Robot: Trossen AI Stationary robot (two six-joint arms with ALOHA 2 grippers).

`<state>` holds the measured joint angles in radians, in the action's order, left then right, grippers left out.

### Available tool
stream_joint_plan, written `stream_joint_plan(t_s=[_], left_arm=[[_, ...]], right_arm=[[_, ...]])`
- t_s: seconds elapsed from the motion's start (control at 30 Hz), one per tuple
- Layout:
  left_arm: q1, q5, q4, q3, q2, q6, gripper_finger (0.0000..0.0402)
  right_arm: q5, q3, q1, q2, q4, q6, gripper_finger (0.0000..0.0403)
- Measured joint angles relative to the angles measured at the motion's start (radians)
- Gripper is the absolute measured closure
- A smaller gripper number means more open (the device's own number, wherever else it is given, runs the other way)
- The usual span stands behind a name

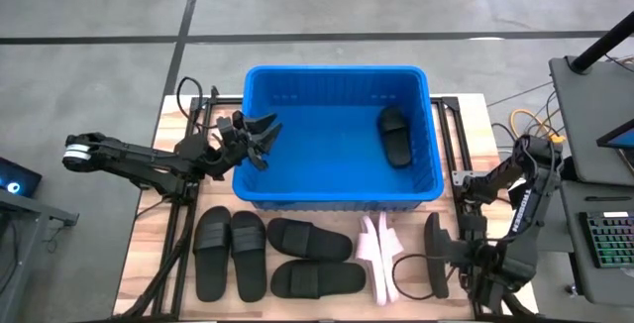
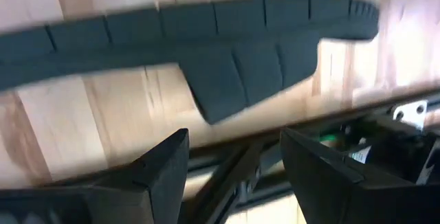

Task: Pick and place slides into bin
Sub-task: Put the black slide into the blue container

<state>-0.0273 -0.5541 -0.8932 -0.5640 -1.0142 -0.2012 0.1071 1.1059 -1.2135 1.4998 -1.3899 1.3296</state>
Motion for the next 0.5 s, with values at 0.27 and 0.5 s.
stream_joint_plan(t_s=[0.27,0.5], left_arm=[[0.000,0.000,0.020,0.002,0.000,0.000,0.0217],[0.000,0.000,0.021,0.002,0.000,0.000,0.0217]], right_arm=[[-0.009,-0.043,0.001,-0.006,0.126,-0.067,0.0183],[-0.002,-0.107,0.001,-0.006,0.139,-0.009,0.0183]])
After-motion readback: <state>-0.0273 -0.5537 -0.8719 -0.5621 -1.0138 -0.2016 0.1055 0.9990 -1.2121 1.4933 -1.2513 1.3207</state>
